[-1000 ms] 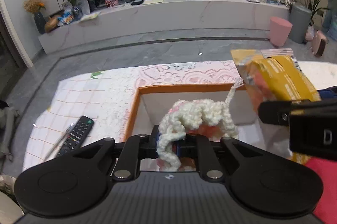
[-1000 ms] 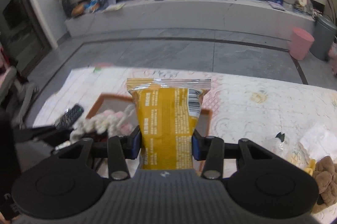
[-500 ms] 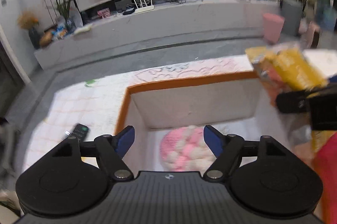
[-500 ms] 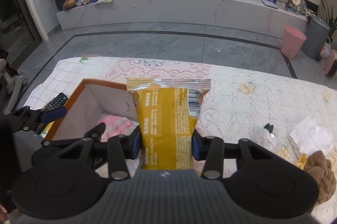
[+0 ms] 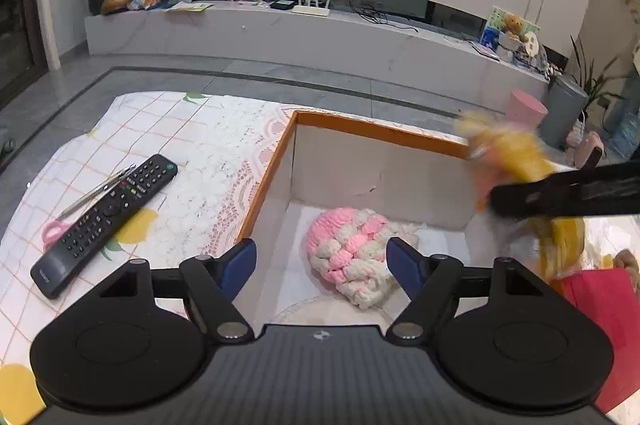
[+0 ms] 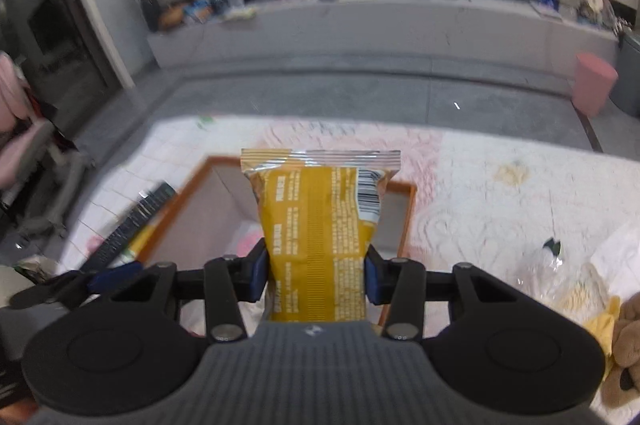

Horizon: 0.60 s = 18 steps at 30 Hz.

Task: Organize soft objects
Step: 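Lower the yellow snack packet into the orange box and open the right tool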

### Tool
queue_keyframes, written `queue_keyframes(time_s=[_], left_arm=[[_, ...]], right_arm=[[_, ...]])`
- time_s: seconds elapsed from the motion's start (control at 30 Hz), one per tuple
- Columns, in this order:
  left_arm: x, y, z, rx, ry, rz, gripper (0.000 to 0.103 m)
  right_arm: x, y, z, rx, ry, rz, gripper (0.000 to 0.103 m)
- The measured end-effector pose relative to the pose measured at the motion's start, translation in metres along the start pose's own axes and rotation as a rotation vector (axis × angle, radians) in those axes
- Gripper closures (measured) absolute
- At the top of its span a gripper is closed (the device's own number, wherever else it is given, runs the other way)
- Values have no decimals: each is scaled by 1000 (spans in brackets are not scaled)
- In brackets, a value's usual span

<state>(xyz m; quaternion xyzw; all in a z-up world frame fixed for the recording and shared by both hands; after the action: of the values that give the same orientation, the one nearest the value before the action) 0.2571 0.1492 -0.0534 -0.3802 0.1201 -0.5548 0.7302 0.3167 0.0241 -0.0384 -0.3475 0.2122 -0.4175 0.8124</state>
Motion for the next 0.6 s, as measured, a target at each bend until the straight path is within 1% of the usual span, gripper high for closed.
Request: queue_keyframes(time_s=[0.07, 0.17, 0.27, 0.3, 0.4, 0.43, 0.47, 0.53, 0.6], left_arm=[[3, 2, -2, 7, 43, 3, 16], [3, 5, -6, 4, 69, -31, 15], [-3, 1, -3, -3, 49, -60, 16], [-5, 1, -2, -11, 31, -84, 15], [-11, 1, 1, -19, -5, -129, 16], [-12, 0, 1, -22, -13, -135, 16], [-12, 1, 1, -22, -15, -135, 16], [-12, 0, 0, -23, -1, -137, 16], [-11, 0, -1, -26, 14, -134, 16]], right_arm=[[-2, 17, -1, -48, -29, -39, 58], [-6, 41, -1, -110, -59, -92, 58], [-17, 63, 1, -163, -119, -117, 58], [-20, 71, 1, -184, -138, -125, 58], [-22, 90, -1, -242, -139, -154, 59], [-21, 96, -3, -266, -125, -166, 59], [-21, 100, -3, -277, -138, -185, 60], [-24, 107, -3, -308, -156, -194, 60], [-20, 113, -4, -350, -131, -207, 62]])
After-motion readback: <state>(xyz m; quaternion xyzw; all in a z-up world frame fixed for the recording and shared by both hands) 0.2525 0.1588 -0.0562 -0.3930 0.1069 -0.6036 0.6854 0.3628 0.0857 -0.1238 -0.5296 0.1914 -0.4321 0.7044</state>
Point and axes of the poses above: each gripper's, at about its wrist camera, not at the fingertips, and y roughly the way its jaws point, x to its right, z to its top, the point moved 8 cm from there along y, roughly the way its jaws point, and after that the axes turned 12 degrees about -y, right-handed, at the moved point
